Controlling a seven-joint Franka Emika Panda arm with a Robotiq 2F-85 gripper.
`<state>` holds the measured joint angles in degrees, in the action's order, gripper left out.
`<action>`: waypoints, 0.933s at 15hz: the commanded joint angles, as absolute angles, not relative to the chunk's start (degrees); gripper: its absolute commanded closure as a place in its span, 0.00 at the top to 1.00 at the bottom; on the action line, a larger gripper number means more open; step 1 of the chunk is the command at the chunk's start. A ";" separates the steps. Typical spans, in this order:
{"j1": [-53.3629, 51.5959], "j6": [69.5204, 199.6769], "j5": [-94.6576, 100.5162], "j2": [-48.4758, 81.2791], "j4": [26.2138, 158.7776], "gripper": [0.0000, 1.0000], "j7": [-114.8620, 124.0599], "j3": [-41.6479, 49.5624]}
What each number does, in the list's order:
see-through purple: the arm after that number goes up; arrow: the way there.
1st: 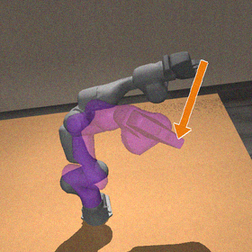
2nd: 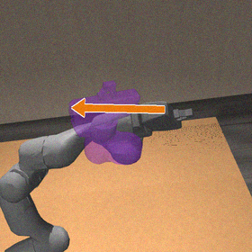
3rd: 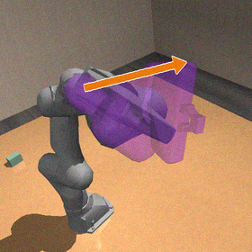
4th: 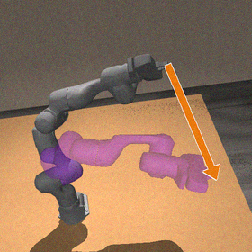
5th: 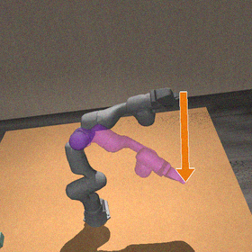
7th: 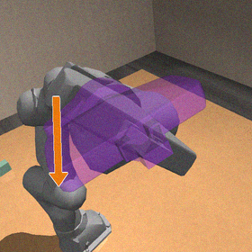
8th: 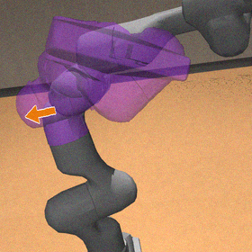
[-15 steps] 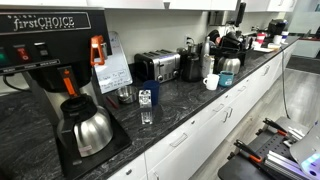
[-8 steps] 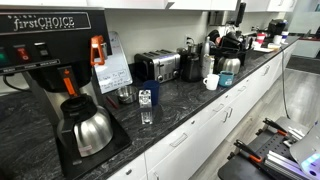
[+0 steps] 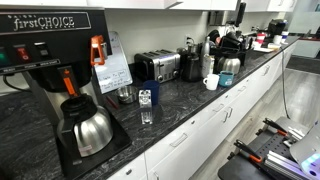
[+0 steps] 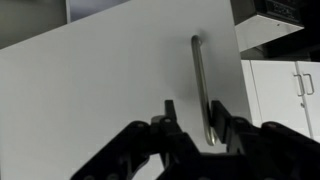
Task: Open the third from last cabinet door
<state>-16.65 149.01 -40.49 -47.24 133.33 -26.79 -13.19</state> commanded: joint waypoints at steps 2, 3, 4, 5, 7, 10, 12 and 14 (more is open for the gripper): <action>-15.32 150.57 -28.69 -47.92 134.00 0.78 -18.40 -10.80; -15.64 150.41 -26.51 -48.23 134.15 0.86 -16.69 -10.38; -16.04 150.21 -24.44 -48.52 134.33 0.92 -14.96 -9.98; -16.25 150.01 -22.86 -48.69 134.42 0.98 -13.71 -9.71; -16.37 149.98 -20.10 -48.54 134.22 1.00 -11.32 -8.99; -16.70 149.44 -17.37 -48.86 134.08 1.00 -9.57 -8.38; -16.74 149.45 -16.25 -49.02 134.11 1.00 -8.54 -8.37; -16.90 149.37 -15.57 -49.25 134.22 1.00 -7.68 -8.38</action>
<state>-16.92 148.25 -17.95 -49.79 134.65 -10.07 -9.15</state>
